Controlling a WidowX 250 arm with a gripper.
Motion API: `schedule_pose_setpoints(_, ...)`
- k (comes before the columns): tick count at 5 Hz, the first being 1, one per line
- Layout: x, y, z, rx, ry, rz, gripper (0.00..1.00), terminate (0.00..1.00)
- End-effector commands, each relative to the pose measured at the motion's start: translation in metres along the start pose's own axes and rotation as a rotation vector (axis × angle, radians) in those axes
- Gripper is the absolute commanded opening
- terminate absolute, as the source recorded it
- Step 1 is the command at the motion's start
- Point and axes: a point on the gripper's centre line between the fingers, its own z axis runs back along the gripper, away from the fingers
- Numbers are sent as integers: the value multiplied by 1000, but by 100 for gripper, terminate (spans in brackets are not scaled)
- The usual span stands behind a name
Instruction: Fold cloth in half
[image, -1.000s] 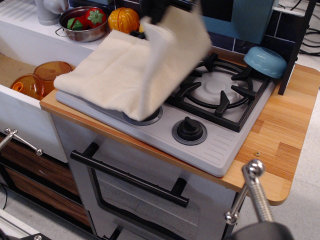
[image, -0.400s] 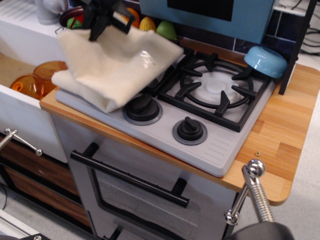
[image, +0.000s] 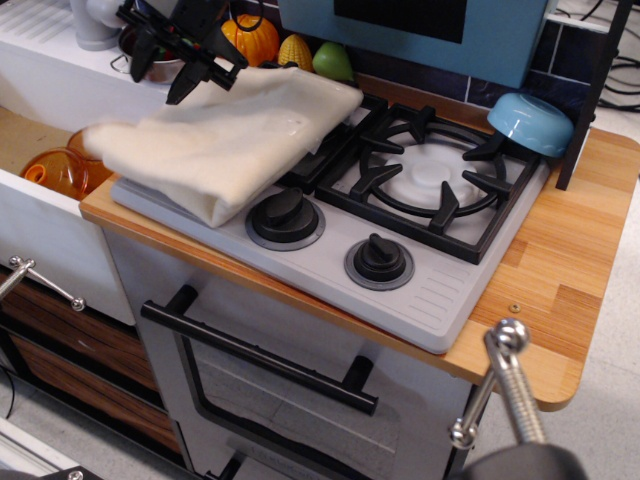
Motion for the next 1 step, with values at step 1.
schedule_pose_setpoints(1,0,18,14,3,-40,40,100,100)
